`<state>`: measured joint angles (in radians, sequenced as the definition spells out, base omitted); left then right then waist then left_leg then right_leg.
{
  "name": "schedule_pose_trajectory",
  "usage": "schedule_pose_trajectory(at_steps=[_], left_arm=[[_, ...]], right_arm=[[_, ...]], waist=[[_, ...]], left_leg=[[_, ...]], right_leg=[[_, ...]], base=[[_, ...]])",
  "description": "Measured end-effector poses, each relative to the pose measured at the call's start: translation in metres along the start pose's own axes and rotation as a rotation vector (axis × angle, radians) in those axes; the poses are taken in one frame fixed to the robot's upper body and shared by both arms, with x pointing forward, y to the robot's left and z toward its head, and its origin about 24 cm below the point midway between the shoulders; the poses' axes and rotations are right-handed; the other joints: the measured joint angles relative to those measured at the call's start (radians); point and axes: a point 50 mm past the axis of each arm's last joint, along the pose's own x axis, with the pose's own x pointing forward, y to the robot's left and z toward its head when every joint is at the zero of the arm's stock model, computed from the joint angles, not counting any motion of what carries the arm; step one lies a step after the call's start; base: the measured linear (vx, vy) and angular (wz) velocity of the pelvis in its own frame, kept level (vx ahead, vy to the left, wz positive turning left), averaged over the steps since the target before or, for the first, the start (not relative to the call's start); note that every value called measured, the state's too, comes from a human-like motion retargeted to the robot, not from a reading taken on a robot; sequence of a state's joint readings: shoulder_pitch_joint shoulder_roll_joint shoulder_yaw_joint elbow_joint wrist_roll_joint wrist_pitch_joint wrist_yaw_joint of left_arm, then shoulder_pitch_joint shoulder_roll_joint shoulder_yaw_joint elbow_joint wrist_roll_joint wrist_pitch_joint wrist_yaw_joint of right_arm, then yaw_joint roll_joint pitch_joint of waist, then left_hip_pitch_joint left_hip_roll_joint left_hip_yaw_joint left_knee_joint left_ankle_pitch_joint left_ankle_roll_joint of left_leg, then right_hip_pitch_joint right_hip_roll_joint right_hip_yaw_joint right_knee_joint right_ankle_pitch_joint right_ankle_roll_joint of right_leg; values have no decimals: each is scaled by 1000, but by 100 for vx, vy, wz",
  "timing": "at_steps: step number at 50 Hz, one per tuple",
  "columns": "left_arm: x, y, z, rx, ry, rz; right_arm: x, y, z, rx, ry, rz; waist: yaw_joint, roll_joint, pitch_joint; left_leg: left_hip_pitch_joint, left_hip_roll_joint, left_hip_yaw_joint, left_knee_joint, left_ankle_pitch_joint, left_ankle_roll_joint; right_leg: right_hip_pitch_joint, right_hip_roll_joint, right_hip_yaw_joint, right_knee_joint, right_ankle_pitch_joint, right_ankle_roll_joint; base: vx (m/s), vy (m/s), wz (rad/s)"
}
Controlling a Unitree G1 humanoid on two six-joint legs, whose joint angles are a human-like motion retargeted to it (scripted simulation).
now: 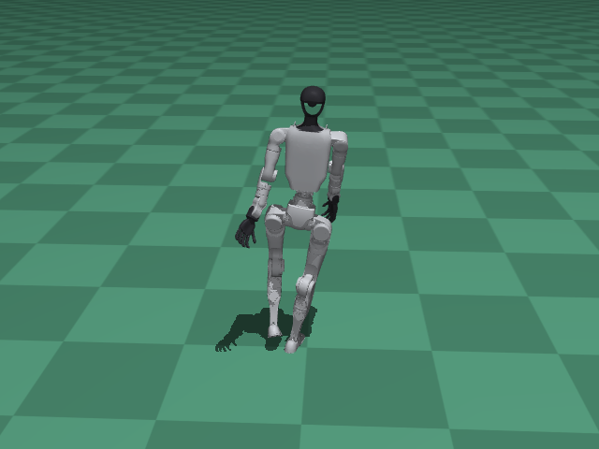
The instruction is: Upper body actions
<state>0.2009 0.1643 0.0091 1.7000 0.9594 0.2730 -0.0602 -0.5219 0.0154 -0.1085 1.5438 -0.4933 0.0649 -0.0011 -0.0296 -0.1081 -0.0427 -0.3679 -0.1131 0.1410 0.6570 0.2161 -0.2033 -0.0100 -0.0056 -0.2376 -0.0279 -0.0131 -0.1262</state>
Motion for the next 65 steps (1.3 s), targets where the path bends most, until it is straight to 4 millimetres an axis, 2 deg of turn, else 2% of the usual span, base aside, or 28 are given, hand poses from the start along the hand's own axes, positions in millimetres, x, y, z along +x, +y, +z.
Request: schedule_pose_trajectory(at_steps=[2,5,8,12,15,17,18,19,21,23,26,28,30,33,37,40,43,45,47,50,52,53,55,56,58,60,62,65], left_arm=[[8,-33,-27,-24,75,-113],[11,-64,-57,-63,176,-223],[12,-80,-72,-126,213,-249],[11,-88,-80,-196,239,-246],[11,-78,-79,-211,255,-243],[10,-59,-70,-213,252,-205],[10,-46,-62,-219,239,-170],[8,-33,-51,-229,210,-126],[2,-5,-20,-260,112,-31],[-13,25,25,-295,-42,51],[-55,83,99,-333,-356,165],[-96,118,142,-350,-581,263],[-145,152,173,-354,-778,367],[-209,184,201,-348,-991,497],[-259,207,208,-399,-1154,626],[-269,212,207,-430,-1206,667],[-251,208,203,-425,-1159,651],[-225,199,197,-387,-1082,611],[-186,182,186,-325,-957,546],[-126,148,158,-236,-736,430],[-75,111,117,-151,-498,319],[-57,94,98,-123,-391,272],[-30,59,59,-91,-199,179],[-20,44,42,-94,-130,131],[-3,4,7,-103,4,10],[6,-39,-21,-107,107,-119],[8,-73,-41,-103,173,-224],[8,-103,-68,-91,240,-293]], right_arm=[[-6,-16,56,-29,-187,-35],[-24,-46,113,-54,-401,-142],[-37,-68,133,-62,-519,-250],[-35,-71,124,-70,-527,-282],[-19,-52,85,-72,-408,-212],[-6,-30,40,-72,-260,-139],[-1,-18,11,-71,-165,-100],[1,-5,-21,-72,-56,-58],[-6,22,-93,-78,190,29],[-30,44,-166,-94,465,104],[-89,69,-263,-100,866,223],[-138,87,-313,-93,1080,326],[-189,103,-350,-92,1257,424],[-254,129,-381,-83,1426,540],[-306,147,-396,-50,1533,593],[-318,148,-399,5,1572,579],[-305,138,-398,24,1565,539],[-279,126,-393,-1,1505,496],[-239,112,-379,-60,1402,442],[-176,89,-345,-158,1218,349],[-112,71,-290,-201,980,238],[-85,62,-258,-203,861,185],[-39,41,-181,-183,598,82],[-23,33,-143,-174,461,44],[-2,18,-58,-146,174,-15],[-1,5,19,-122,-58,-21],[-9,-8,75,-101,-236,-11],[-27,-28,127,-42,-442,-68]], waist=[[-2,-33,1],[32,-67,4],[56,-96,9],[43,-98,-4],[16,-79,-28],[6,-56,-36],[5,-37,-37],[8,-19,-37],[-3,13,-47],[-24,31,-59],[-21,55,-55],[-16,54,-49],[-33,62,-35],[-80,92,-37],[-94,108,-24],[-77,114,-37],[-62,110,-70],[-50,112,-89],[-49,108,-97],[-21,93,-109],[-15,69,-110],[4,55,-102],[-16,26,-82],[-32,13,-71],[-50,-16,-53],[-45,-40,-42],[-28,-53,-45],[5,-75,-47]], left_leg=[[-129,0,24,216,-62,30],[-274,43,90,467,-136,108],[-321,56,115,587,-191,146],[-259,24,77,530,-208,148],[-111,0,19,303,-201,158],[26,-25,-45,61,-147,161],[99,-27,-74,-74,-93,162],[165,-28,-95,-203,-112,177],[284,-1,-62,-386,-257,224],[339,7,-30,-489,-337,296],[352,21,-48,-591,-315,312],[348,14,-59,-619,-305,307],[356,11,-91,-644,-293,313],[325,24,-146,-630,-282,320],[326,39,-141,-616,-278,316],[333,40,-116,-618,-290,315],[331,29,-87,-619,-302,315],[330,25,-69,-611,-311,313],[337,15,-61,-593,-322,309],[337,3,-13,-546,-346,293],[304,-4,16,-445,-320,259],[275,0,49,-378,-273,224],[161,15,56,-170,-118,136],[93,14,40,-70,-46,122],[-38,-14,13,116,17,103],[-139,-8,42,284,-45,105],[-232,37,92,423,-91,132],[-298,46,111,531,-136,157]], right_leg=[[-10,-33,-44,-10,1,3],[-56,-50,31,18,5,-5],[-71,-80,11,34,4,8],[-74,-78,28,46,-9,7],[-58,-60,8,48,-24,6],[-44,-36,-3,58,-34,3],[-35,-15,-16,66,-40,0],[-29,7,-18,80,-46,-4],[-30,37,-30,125,-51,-4],[-59,22,-62,208,-8,19],[-201,-23,-26,467,224,139],[-332,-27,88,642,363,240],[-428,14,187,768,357,313],[-566,-57,113,985,193,286],[-614,-85,46,1108,152,265],[-588,-54,60,1092,189,261],[-498,-8,111,954,232,227],[-403,17,145,791,271,174],[-278,18,131,553,318,138],[-119,32,1,311,-5,52],[-43,5,-101,149,-48,1],[-33,18,-30,113,-37,-9],[-24,-37,-69,75,-29,32],[-29,-44,-24,71,-23,33],[-35,-59,31,52,-6,26],[-31,-87,-19,35,-1,28],[-52,-97,-3,42,2,27],[-80,-107,42,63,2,26]], base=[[-4,-13,0],[-11,-9,-8],[-6,-4,-1],[4,-1,7],[10,3,9],[10,7,-6],[11,8,-20],[11,9,-32],[15,8,12],[3,14,40],[-13,15,3],[-12,9,11],[-7,4,66],[-6,4,84],[-4,1,1],[2,0,-44],[10,0,-49],[8,-2,-39],[10,1,-19],[8,-10,-62],[1,-22,-63],[-15,-19,-53],[-26,-16,4],[-24,-14,27],[-16,-9,-14],[-9,-6,-46],[-9,-4,-35],[-2,-1,-5]])
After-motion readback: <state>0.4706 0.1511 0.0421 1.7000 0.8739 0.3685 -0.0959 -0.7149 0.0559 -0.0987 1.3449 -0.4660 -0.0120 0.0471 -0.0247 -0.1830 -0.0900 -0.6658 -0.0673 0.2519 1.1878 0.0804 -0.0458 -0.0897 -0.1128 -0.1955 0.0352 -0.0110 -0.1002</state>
